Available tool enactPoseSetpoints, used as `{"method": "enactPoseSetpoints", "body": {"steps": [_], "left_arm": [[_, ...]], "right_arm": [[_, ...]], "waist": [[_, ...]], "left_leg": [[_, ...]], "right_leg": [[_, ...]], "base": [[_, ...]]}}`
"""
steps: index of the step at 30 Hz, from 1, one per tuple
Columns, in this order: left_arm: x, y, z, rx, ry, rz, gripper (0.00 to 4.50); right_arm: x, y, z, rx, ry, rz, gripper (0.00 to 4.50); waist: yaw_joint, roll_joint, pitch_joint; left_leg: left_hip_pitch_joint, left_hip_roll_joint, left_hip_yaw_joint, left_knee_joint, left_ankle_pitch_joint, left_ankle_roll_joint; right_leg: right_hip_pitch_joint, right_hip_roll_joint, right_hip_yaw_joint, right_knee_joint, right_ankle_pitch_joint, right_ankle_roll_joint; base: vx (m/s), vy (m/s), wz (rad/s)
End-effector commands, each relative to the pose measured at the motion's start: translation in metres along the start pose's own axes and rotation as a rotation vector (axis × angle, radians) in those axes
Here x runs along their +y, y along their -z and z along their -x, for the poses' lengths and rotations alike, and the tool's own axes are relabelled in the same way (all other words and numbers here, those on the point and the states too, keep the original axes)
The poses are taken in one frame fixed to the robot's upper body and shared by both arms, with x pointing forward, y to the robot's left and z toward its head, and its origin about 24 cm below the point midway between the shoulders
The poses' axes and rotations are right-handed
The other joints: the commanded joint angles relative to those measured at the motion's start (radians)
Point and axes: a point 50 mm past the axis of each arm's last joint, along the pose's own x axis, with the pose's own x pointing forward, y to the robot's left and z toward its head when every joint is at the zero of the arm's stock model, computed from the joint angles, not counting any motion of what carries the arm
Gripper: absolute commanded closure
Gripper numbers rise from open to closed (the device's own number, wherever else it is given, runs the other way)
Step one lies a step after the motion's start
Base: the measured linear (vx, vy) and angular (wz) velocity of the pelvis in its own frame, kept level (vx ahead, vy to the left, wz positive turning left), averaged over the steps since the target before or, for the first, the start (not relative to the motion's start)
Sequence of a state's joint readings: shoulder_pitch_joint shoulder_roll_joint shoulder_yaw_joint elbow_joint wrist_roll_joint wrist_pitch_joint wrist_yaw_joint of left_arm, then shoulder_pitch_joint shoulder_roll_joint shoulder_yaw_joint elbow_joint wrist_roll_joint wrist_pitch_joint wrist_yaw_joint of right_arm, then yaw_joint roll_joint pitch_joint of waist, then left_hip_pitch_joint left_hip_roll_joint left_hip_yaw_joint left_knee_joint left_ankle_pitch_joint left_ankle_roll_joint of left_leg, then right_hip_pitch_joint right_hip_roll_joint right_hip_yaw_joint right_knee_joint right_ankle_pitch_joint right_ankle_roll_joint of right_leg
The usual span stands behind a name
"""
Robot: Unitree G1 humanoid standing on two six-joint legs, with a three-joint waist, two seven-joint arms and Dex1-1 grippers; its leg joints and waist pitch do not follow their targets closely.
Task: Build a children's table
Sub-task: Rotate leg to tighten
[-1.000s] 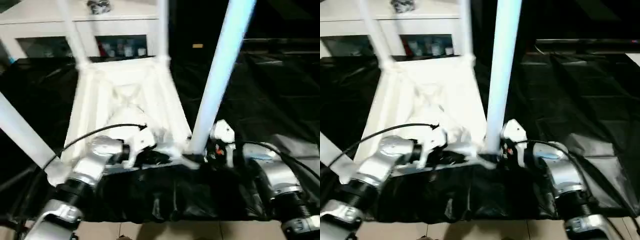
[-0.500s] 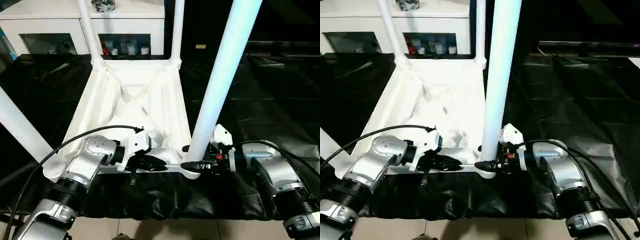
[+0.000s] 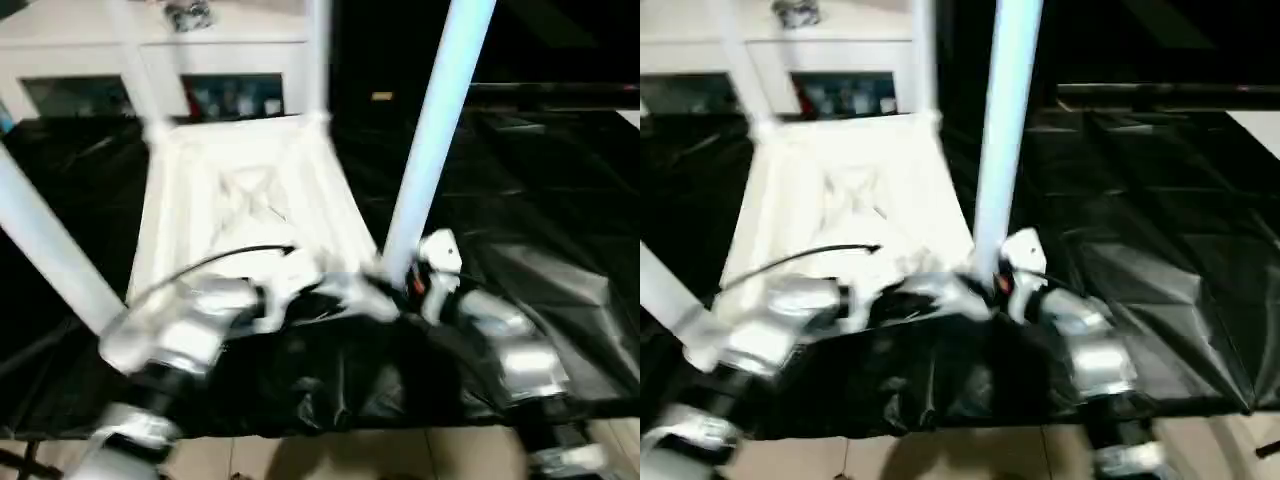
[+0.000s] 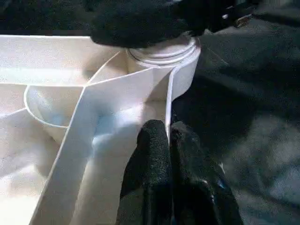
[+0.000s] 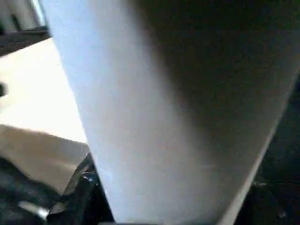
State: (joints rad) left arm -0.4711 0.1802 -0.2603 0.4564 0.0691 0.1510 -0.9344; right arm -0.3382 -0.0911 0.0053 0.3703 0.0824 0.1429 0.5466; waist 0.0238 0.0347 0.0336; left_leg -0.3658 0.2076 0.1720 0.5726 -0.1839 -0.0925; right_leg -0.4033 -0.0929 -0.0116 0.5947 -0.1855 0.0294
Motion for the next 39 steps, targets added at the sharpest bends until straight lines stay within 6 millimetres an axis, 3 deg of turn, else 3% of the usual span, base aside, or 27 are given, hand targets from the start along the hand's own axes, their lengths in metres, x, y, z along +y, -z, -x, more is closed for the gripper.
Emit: {"method": "enactPoseSetpoints", "body": {"steps": [1, 2, 5, 6, 10, 11, 12, 18, 21, 22, 24, 26, 30, 35, 39], "left_arm": [[-0.022, -0.03, -0.033, -0.13, 0.023, -0.007, 4.5], [-0.023, -0.032, -0.035, -0.135, 0.025, -0.003, 4.5], [-0.021, -0.032, -0.034, -0.123, 0.026, -0.025, 4.5], [-0.021, -0.031, -0.033, -0.119, 0.027, -0.028, 4.5], [-0.015, -0.027, -0.023, -0.114, 0.038, -0.044, 4.5], [-0.013, -0.025, -0.019, -0.111, 0.043, -0.047, 4.5], [-0.012, -0.022, -0.013, -0.107, 0.054, -0.053, 4.5], [-0.007, -0.012, 0.001, -0.078, 0.084, -0.056, 4.5], [-0.006, -0.007, 0.009, -0.062, 0.115, -0.071, 4.5], [-0.006, -0.006, 0.011, -0.058, 0.127, -0.077, 4.5], [-0.006, -0.004, 0.016, -0.054, 0.16, -0.083, 4.5], [-0.006, -0.002, 0.021, -0.049, 0.185, -0.093, 4.5], [-0.004, -0.001, 0.031, -0.045, 0.246, -0.104, 4.5], [-0.005, -0.001, 0.037, -0.058, 0.29, -0.107, 4.5], [-0.007, 0.001, 0.039, -0.059, 0.306, -0.101, 4.5]], "right_arm": [[0.061, 0.015, -0.027, 0.058, -0.153, -0.08, 2.41], [0.063, 0.013, -0.029, 0.046, -0.137, -0.069, 2.41], [0.06, 0.007, -0.029, 0.01, -0.117, -0.047, 2.41], [0.059, 0.006, -0.029, 0.004, -0.108, -0.055, 1.92], [0.042, 0.006, -0.018, 0.01, -0.11, -0.057, 1.75], [0.038, 0.007, -0.013, 0.019, -0.136, -0.031, 1.75], [0.031, 0.008, -0.004, 0.037, -0.173, 0.011, 1.41], [0.007, 0.013, 0.036, 0.127, -0.329, 0.147, 1.41], [-0.013, 0.014, 0.064, 0.18, -0.385, 0.214, 1.41], [-0.018, 0.013, 0.071, 0.193, -0.394, 0.225, 1.41], [-0.029, 0.01, 0.086, 0.222, -0.411, 0.242, 1.41], [-0.04, 0.007, 0.099, 0.249, -0.416, 0.24, 1.41], [-0.067, -0.004, 0.12, 0.26, -0.345, 0.228, 1.41], [-0.084, -0.017, 0.124, 0.173, -0.199, 0.221, 1.41], [-0.077, -0.02, 0.113, 0.126, -0.184, 0.199, 1.41]], "waist": [[0.0, -0.014, -0.037], [0.002, -0.006, -0.039], [-0.001, -0.005, -0.043], [-0.001, -0.003, -0.045], [-0.002, 0.001, -0.05], [-0.002, -0.001, -0.05], [0.002, 0.0, -0.052], [0.017, -0.002, -0.055], [0.022, 0.0, -0.055], [0.025, -0.004, -0.054], [0.024, -0.003, -0.054], [0.023, -0.005, -0.052], [0.021, -0.005, -0.053], [0.024, 0.0, -0.058], [0.024, 0.001, -0.058]], "left_leg": [[0.0, 0.001, 0.004, -0.079, -0.326, 0.007], [0.001, 0.001, 0.003, -0.079, -0.32, 0.002], [-0.002, 0.0, 0.005, -0.077, -0.302, 0.009], [-0.003, 0.001, 0.005, -0.077, -0.293, 0.014], [-0.003, 0.001, 0.006, -0.074, -0.275, 0.026], [-0.003, 0.002, 0.006, -0.074, -0.275, 0.03], [-0.002, 0.004, 0.007, -0.071, -0.263, 0.035], [-0.001, 0.005, 0.011, -0.06, -0.199, 0.075], [0.0, 0.005, 0.01, -0.06, -0.208, 0.082], [0.002, 0.007, 0.012, -0.058, -0.221, 0.091], [-0.003, 0.006, 0.012, -0.059, -0.219, 0.098], [-0.002, 0.006, 0.012, -0.059, -0.241, 0.099], [-0.003, 0.006, 0.011, -0.057, -0.218, 0.105], [-0.002, 0.006, 0.013, -0.05, -0.163, 0.125], [0.0, 0.006, 0.014, -0.05, -0.164, 0.12]], "right_leg": [[0.024, -0.02, 0.012, -0.096, -0.43, -0.124], [0.025, -0.02, 0.012, -0.094, -0.42, -0.126], [0.029, -0.016, 0.01, -0.09, -0.343, -0.142], [0.031, -0.016, 0.01, -0.088, -0.318, -0.15], [0.038, -0.016, 0.009, -0.082, -0.254, -0.173], [0.038, -0.015, 0.009, -0.083, -0.245, -0.177], [0.039, -0.016, 0.009, -0.08, -0.219, -0.184], [0.047, -0.015, 0.008, -0.068, -0.084, -0.229], [0.05, -0.017, 0.008, -0.07, -0.098, -0.228], [0.05, -0.016, 0.009, -0.071, -0.106, -0.232], [0.051, -0.017, 0.008, -0.07, -0.113, -0.234], [0.05, -0.018, 0.007, -0.076, -0.165, -0.232], [0.05, -0.018, 0.005, -0.073, -0.165, -0.243], [0.051, -0.016, 0.003, -0.062, -0.076, -0.275], [0.05, -0.015, 0.0, -0.061, -0.08, -0.28]], "base": [[0.0, 0.0, 0.0], [0.0, 0.0, 0.0], [0.0, 0.0, 0.0], [0.0, 0.0, 0.0], [0.0, 0.0, 0.0], [0.0, 0.0, 0.0], [0.0, 0.0, 0.0], [0.0, 0.0, 0.0], [0.0, 0.0, 0.0], [0.0, 0.0, 0.0], [0.0, 0.0, 0.0], [0.0, 0.0, 0.0], [0.0, 0.0, 0.0], [0.0, 0.0, 0.0], [0.0, 0.0, 0.0]]}}
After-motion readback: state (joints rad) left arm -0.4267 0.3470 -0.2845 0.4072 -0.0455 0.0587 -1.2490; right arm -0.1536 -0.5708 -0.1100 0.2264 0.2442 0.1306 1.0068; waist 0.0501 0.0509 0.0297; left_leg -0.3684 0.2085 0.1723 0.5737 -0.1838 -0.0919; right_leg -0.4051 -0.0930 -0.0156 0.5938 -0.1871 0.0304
